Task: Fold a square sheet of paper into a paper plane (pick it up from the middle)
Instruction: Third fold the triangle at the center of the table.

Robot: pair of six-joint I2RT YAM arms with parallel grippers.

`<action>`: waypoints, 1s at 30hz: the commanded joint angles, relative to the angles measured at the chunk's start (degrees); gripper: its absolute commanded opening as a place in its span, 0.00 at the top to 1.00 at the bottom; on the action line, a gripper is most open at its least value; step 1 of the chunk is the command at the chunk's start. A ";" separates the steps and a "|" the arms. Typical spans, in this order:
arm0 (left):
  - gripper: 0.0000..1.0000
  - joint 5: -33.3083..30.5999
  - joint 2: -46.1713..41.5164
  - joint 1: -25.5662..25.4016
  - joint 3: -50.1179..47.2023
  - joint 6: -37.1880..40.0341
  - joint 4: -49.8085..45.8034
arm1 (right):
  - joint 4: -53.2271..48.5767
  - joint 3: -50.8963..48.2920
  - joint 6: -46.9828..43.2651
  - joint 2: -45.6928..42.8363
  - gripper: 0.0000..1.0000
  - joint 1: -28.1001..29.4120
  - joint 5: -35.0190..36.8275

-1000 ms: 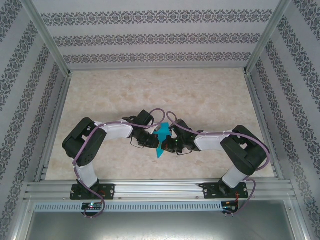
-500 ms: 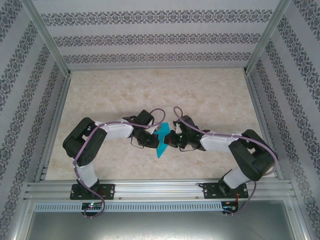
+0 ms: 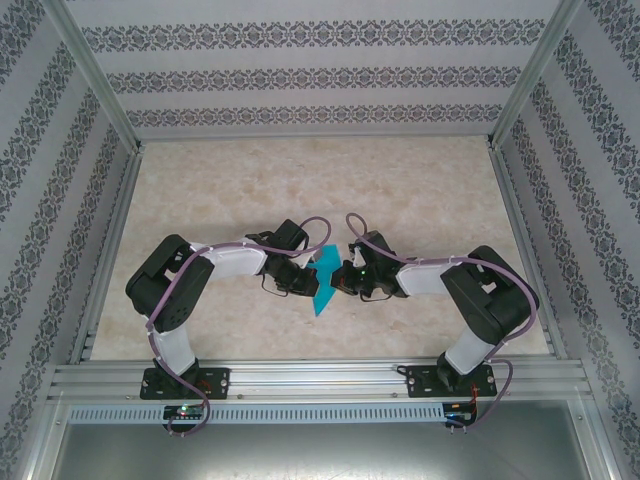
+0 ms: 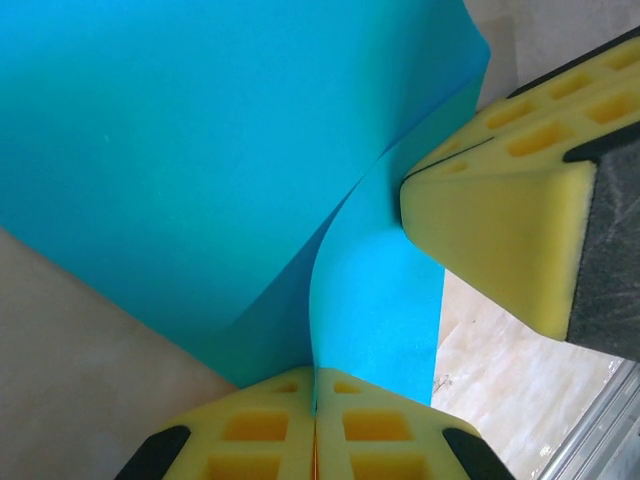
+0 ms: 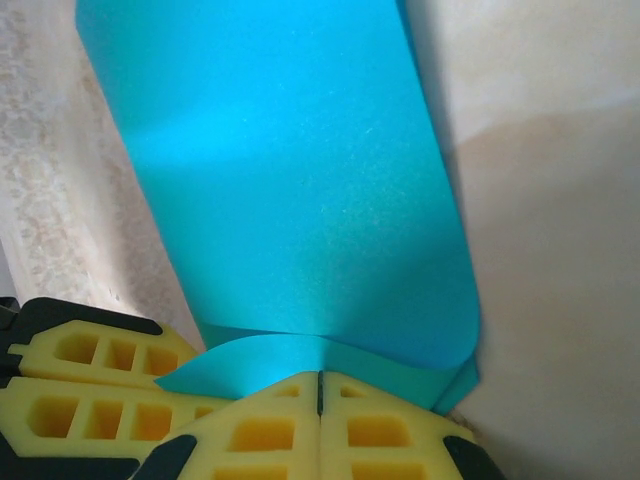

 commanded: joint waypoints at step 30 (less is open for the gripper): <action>0.90 -1.24 0.32 -0.45 0.49 1.50 -2.54 | -6.71 3.71 -4.50 -4.14 0.98 -4.56 0.64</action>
